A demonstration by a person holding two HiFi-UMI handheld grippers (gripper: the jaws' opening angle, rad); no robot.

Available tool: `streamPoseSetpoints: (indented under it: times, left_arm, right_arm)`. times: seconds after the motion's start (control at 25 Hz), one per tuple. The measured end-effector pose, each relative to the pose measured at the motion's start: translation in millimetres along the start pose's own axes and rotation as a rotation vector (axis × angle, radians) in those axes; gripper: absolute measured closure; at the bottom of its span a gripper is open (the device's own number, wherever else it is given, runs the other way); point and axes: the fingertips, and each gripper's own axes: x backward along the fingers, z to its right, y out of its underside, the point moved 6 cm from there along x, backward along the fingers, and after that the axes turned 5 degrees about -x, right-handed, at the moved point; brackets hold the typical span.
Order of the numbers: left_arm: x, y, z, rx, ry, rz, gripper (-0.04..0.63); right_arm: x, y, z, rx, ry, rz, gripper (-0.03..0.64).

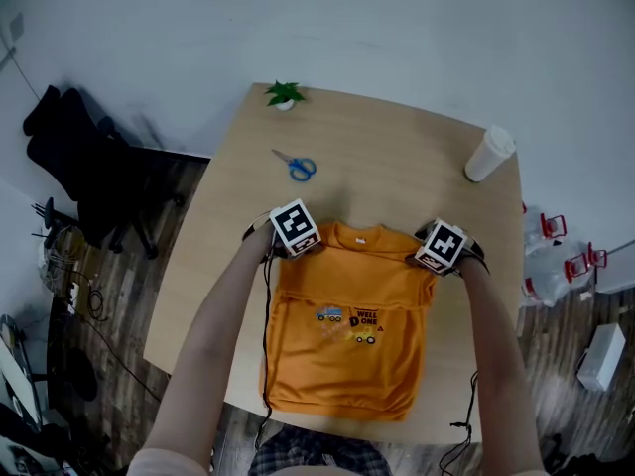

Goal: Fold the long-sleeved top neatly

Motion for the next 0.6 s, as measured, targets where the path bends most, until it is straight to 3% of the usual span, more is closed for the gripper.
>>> streamPoseSetpoints:
  times: [0.36, 0.6]
  left_arm:
    - [-4.6, -0.5, 6.3, 0.006, 0.088, 0.024, 0.387]
    - [-3.9, -2.1, 15.0, -0.029, 0.122, 0.016, 0.462]
  right_arm:
    - [-4.8, 3.0, 1.1, -0.051, -0.038, 0.002, 0.351]
    - [-3.5, 1.4, -5.6, -0.033, -0.052, 0.006, 0.414]
